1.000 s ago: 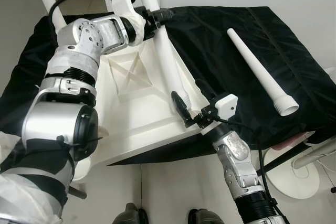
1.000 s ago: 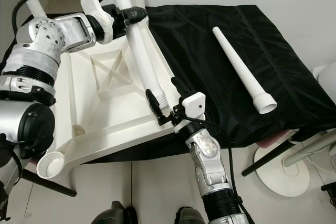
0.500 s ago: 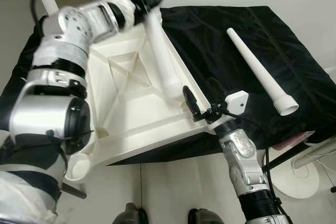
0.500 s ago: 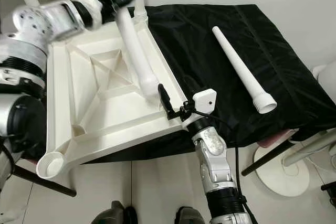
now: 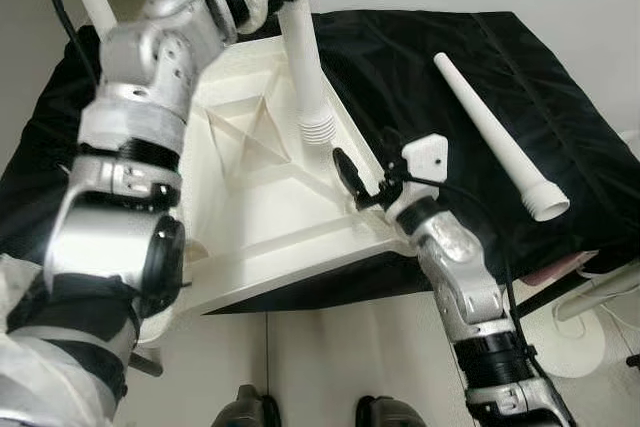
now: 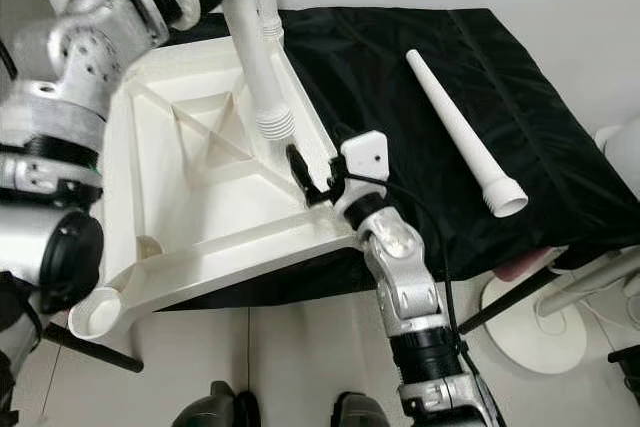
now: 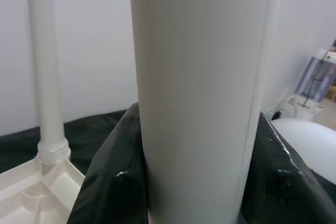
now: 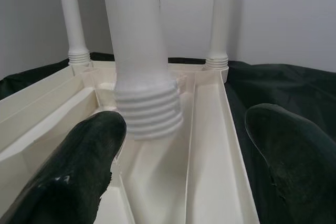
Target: Building children table
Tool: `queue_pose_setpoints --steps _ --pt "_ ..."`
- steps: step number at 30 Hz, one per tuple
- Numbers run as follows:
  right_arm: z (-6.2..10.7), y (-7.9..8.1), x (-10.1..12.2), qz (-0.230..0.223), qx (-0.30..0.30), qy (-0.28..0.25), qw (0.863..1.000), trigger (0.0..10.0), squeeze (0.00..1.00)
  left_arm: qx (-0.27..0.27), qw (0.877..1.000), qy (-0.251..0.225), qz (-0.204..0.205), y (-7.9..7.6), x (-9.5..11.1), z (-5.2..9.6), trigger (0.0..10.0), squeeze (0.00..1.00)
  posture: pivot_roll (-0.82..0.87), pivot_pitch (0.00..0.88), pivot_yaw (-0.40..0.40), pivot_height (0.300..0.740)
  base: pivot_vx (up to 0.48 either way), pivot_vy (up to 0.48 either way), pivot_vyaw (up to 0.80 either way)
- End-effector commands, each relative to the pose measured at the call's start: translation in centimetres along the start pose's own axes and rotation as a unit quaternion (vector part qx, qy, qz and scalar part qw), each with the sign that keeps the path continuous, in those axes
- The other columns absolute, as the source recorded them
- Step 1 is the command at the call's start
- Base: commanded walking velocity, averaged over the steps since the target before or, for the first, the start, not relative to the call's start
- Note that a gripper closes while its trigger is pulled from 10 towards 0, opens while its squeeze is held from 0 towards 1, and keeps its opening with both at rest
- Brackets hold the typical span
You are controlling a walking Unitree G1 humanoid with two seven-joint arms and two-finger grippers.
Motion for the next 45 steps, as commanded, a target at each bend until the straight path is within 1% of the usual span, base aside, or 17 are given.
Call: queue_pose_setpoints --steps 1,2,4,5,6,7,8,10,12,13,14,15,18,25,28,35,45 --pt "-0.3 0.0 0.1 0.006 -0.003 0.005 1.000 10.0 0.00 -0.013 0.999 -0.025 -0.028 -0.8 1.1 0.0 10.0 0.00 -0.10 0.062 0.023 0.740 0.000 0.000 0.00" --pt "-0.3 0.0 0.1 0.006 -0.003 0.005 1.000 10.0 0.00 -0.013 0.999 -0.025 -0.028 -0.8 1.1 0.0 10.0 0.00 -0.10 0.062 0.023 0.740 0.000 0.000 0.00" --pt "-1.3 -0.6 0.7 0.025 -0.024 0.002 0.999 10.0 0.00 -0.017 0.998 -0.040 -0.053 -2.5 1.2 0.1 10.0 0.00 -0.09 0.057 0.013 0.740 0.000 0.000 0.00" --pt "-1.3 -0.6 0.7 0.025 -0.024 0.002 0.999 10.0 0.00 -0.017 0.998 -0.040 -0.053 -2.5 1.2 0.1 10.0 0.00 -0.09 0.057 0.013 0.740 0.000 0.000 0.00" --pt "-1.7 -1.0 1.0 0.031 -0.035 0.005 0.999 10.0 0.00 -0.019 0.996 -0.048 -0.074 -3.4 1.3 0.1 10.0 0.00 -0.09 0.056 0.009 0.740 0.000 0.000 0.00" --pt "-1.7 -1.0 1.0 0.031 -0.035 0.005 0.999 10.0 0.00 -0.019 0.996 -0.048 -0.074 -3.4 1.3 0.1 10.0 0.00 -0.09 0.056 0.009 0.740 0.000 0.000 0.00" --pt "-2.1 -1.2 1.2 0.039 -0.043 0.007 0.998 10.0 0.00 -0.025 0.995 -0.057 -0.084 -4.5 1.5 0.1 10.0 0.00 -0.09 0.052 0.006 0.740 0.000 0.000 0.00" --pt "-2.1 -1.2 1.2 0.039 -0.043 0.007 0.998 10.0 0.00 -0.025 0.995 -0.057 -0.084 -4.5 1.5 0.1 10.0 0.00 -0.09 0.052 0.006 0.740 0.000 0.000 0.00" --pt "-3.2 -1.2 1.5 0.052 -0.049 0.017 0.997 10.0 0.00 -0.039 0.992 -0.069 -0.101 -6.9 1.9 0.1 10.0 0.00 -0.09 0.049 0.008 0.740 0.000 0.000 0.00" --pt "-3.2 -1.2 1.5 0.052 -0.049 0.017 0.997 10.0 0.00 -0.039 0.992 -0.069 -0.101 -6.9 1.9 0.1 10.0 0.00 -0.09 0.049 0.008 0.740 0.000 0.000 0.00" --pt "-3.6 -1.2 1.5 0.057 -0.049 0.022 0.997 10.0 0.00 -0.046 0.991 -0.074 -0.102 -7.9 2.0 0.2 10.0 0.00 -0.09 0.047 0.010 0.740 0.000 0.000 0.00" --pt "-3.6 -1.2 1.5 0.057 -0.049 0.022 0.997 10.0 0.00 -0.046 0.991 -0.074 -0.102 -7.9 2.0 0.2 10.0 0.00 -0.09 0.047 0.010 0.740 0.000 0.000 0.00" --pt "-4.4 -0.8 1.3 0.064 -0.040 0.032 0.997 10.0 0.00 -0.054 0.991 -0.081 -0.088 -9.4 2.2 0.3 10.0 0.00 -0.08 0.042 0.003 0.740 0.000 0.000 0.00" --pt "-4.9 -0.4 1.3 0.071 -0.033 0.035 0.996 10.0 0.00 -0.061 0.991 -0.086 -0.081 -10.5 2.3 0.4 10.0 0.00 -0.07 0.042 -0.002 0.740 0.000 0.000 0.00" --pt "-5.1 0.6 0.8 0.082 0.002 0.046 0.996 10.0 0.00 -0.064 0.991 -0.089 -0.078 -11.1 2.4 0.4 10.0 0.00 -0.07 0.041 -0.003 0.740 0.000 0.000 0.00" --pt "-4.8 1.8 0.0 0.080 0.033 0.062 0.994 10.0 0.00 -0.055 0.991 -0.091 -0.084 -11.2 2.4 0.3 10.0 0.00 -0.07 0.041 -0.004 0.740 0.000 0.000 0.00" --pt "-5.3 0.7 1.3 0.087 -0.001 0.031 0.996 10.0 0.00 -0.057 0.991 -0.087 -0.085 -11.7 2.3 0.4 10.0 0.00 -0.07 0.043 -0.001 0.740 0.000 0.000 0.00"
Point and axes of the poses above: a point about 5 cm out from each wrist's last joint towards the gripper, its own z axis pointing back from the gripper into the wrist, its own x axis along the axis of the wrist's last joint, y = z × x, the point moved 5 cm from there along -z, pointing out of the wrist towards the gripper, and after that the axes turned 10 degrees about -z, right-handed, at the moved point
